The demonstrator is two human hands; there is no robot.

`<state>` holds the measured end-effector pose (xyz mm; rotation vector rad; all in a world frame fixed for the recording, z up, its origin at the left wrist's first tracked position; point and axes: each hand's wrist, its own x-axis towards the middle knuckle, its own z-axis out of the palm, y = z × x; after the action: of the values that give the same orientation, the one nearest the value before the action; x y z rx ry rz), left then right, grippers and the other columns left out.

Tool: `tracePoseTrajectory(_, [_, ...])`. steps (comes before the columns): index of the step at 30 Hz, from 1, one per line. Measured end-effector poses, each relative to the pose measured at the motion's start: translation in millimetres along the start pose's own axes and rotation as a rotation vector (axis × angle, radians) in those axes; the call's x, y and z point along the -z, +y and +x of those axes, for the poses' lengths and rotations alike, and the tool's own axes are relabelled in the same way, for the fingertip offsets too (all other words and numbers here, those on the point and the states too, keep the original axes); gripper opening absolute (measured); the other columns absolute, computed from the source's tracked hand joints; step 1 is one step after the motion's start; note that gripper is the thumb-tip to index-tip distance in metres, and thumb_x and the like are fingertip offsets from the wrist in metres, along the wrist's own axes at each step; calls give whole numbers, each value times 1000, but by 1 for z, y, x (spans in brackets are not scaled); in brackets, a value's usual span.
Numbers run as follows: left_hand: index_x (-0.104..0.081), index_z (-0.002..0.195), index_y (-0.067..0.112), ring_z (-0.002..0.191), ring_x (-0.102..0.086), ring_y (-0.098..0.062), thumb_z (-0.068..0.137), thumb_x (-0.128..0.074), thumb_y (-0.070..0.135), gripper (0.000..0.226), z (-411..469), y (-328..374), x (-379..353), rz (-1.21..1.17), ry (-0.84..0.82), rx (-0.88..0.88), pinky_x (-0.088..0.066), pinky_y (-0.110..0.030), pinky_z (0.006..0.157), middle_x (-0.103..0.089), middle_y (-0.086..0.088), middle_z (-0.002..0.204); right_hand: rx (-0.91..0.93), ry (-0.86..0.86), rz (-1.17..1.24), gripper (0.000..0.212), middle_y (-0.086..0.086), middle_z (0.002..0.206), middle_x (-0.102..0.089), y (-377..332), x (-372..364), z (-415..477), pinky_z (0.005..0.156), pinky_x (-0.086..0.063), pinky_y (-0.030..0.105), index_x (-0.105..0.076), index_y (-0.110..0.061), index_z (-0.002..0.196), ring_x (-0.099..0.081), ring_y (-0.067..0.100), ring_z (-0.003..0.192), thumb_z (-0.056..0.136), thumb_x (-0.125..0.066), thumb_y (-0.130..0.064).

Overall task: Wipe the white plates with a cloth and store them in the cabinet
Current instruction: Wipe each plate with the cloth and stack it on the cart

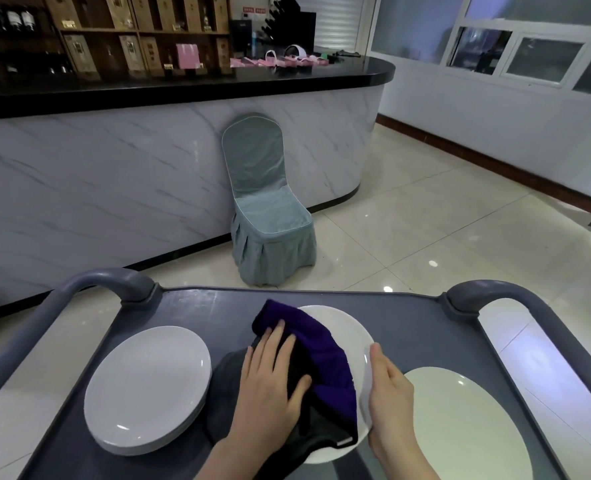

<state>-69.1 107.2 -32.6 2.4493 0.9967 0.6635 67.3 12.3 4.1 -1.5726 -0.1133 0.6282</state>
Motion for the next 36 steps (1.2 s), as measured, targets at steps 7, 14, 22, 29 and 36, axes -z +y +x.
tracePoseTrajectory(7, [-15, 154, 37, 145, 27, -7, 94, -42, 16, 69, 45, 5, 24, -19, -161, -139, 9, -47, 120, 23, 19, 159, 73, -143, -115, 46, 15, 68, -54, 13, -6, -7, 64, -44, 32, -57, 5, 77, -49, 17, 65, 99, -54, -36])
tracePoseTrajectory(14, [-38, 137, 49, 120, -52, -3, 83, -51, 62, 57, 65, 0, 43, -306, -260, 42, -45, -32, 102, -52, 23, 134, 312, -334, -314, 28, -13, 82, -76, -10, 5, -11, 66, -49, 11, -77, -44, 79, -67, -3, 76, 96, -59, -31])
tracePoseTrajectory(22, [-60, 85, 39, 73, -60, 1, 79, -72, 48, 16, 66, -5, 56, -399, -348, 3, -50, -27, 71, -65, 17, 78, 464, -421, -454, 20, -23, 93, -75, -42, 21, 4, 74, -46, 9, -78, -37, 88, -67, -6, 88, 95, -63, -24])
tracePoseTrajectory(29, [-71, 105, 40, 100, -69, -9, 100, -50, 28, 24, 36, -10, 54, -1032, -252, 412, -54, -21, 81, -74, 9, 107, 242, -175, -219, 21, -1, 78, -70, -37, 33, 8, 61, -49, 23, -73, -24, 80, -61, 8, 67, 95, -61, -31])
tracePoseTrajectory(36, [-62, 75, 31, 66, -54, -1, 88, -68, 36, 15, 59, -11, 73, -594, -402, 57, -42, -18, 62, -61, 12, 69, 350, -510, -433, 22, -16, 89, -74, -49, 17, -6, 67, -47, 11, -76, -35, 83, -66, 0, 80, 96, -61, -27])
